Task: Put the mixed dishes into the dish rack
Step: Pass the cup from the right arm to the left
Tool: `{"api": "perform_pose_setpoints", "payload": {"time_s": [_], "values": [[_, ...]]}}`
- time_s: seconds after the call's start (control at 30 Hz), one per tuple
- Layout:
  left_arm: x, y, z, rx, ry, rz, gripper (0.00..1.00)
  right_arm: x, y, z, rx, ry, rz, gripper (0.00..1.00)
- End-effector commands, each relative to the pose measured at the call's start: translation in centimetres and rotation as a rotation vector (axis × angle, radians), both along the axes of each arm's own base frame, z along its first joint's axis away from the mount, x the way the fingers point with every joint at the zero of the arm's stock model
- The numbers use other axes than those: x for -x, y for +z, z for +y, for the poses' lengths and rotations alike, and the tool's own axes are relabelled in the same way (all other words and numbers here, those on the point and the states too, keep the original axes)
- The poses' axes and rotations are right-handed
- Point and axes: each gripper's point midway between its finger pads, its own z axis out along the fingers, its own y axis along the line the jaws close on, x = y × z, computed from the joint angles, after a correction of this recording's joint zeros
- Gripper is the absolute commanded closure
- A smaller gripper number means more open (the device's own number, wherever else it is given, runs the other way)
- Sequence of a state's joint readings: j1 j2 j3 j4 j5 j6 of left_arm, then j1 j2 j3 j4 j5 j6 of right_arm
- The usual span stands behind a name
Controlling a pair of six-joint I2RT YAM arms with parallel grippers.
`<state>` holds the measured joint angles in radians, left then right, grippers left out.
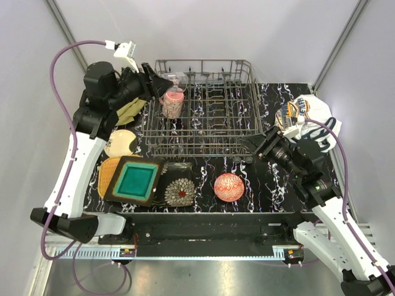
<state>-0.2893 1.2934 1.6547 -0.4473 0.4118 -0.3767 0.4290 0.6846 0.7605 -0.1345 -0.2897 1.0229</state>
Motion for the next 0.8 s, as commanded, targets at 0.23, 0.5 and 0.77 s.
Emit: {"api": "perform_pose_setpoints", "payload": {"time_s": [0.23,0.5,0.77], "values": [[-4.2,-8.6,5.4,-0.498,0.29,0.116,1.0,-0.3,-0.1,-0.9,0.073,-0.046,-0.009,0.33],[-5.9,-12.1,4.8,-0.619,0.313,0.172,1.0,0.0,-0.7,-1.4,0.072,-0.063,0.002,0.33],[-8.5,-15.3,4.4,-0.7,0.311,0.234,1.0,0.2,-1.6,-1.6,0.094,-0.066,0.013,0.33]]}}
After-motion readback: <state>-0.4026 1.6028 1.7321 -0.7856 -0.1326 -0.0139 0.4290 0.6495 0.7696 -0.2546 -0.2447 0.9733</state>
